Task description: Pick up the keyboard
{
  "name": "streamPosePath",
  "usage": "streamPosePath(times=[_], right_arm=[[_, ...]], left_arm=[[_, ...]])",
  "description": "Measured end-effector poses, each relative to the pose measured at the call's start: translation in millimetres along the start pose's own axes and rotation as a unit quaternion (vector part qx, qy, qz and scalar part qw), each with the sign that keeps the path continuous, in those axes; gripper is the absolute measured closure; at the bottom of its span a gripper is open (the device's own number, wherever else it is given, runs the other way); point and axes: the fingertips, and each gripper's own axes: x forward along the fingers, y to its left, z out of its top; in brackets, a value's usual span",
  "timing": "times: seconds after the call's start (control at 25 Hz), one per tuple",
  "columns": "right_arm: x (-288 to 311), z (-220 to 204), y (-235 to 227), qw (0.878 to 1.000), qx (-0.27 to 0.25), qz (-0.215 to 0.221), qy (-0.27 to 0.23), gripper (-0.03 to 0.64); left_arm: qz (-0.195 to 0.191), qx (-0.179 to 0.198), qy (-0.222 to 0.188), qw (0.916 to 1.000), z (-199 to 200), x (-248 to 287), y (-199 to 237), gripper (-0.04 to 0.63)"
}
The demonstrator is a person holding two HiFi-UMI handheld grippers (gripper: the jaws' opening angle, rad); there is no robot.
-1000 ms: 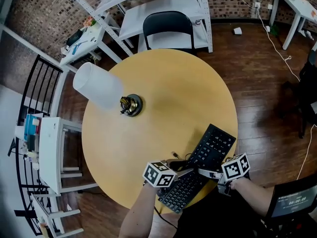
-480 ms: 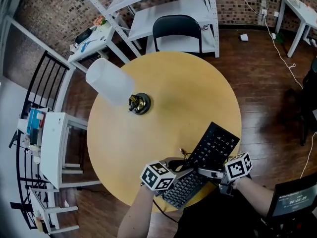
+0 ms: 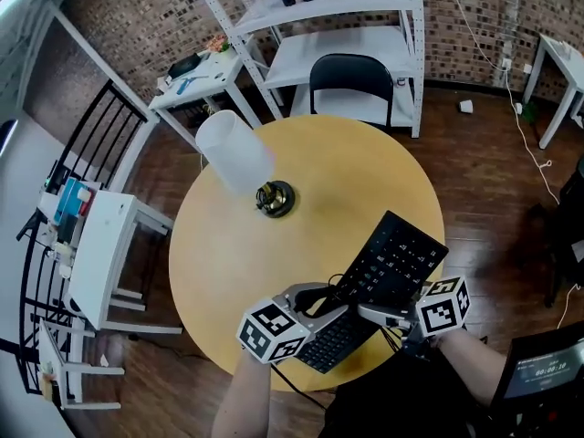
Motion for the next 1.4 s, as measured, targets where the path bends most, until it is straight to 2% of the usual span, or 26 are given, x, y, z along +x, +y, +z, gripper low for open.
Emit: streamPosePath(times=[0.24,0.6,0.8,1.08,1.24,1.4], right_arm=[[-9,45,39,0.999,-0.044,0.029,-0.003,0.534],[-25,99,77,0.993,-0.101,0.062,0.026,0.534],[-28,104,84,0.989,-0.126,0.073,0.037,0.532],[-43,111,93,0.985,-0.146,0.089,0.04,0.535],[-31,107,96,0.982,-0.16,0.091,0.04,0.534],[-50,119,96,0.982,-0.152,0.103,0.034,0.534]], left_arm=[[0.049,0.037,-0.025,0.9978,54,-29,-8,0.422],[0.118,0.055,-0.059,0.9897,118,-55,-17,0.422],[0.144,0.06,-0.072,0.9852,126,-59,-21,0.422],[0.161,0.063,-0.07,0.9824,140,-57,-32,0.422],[0.17,0.074,-0.061,0.9807,132,-65,-29,0.422],[0.177,0.077,-0.051,0.9798,152,-54,-36,0.422]])
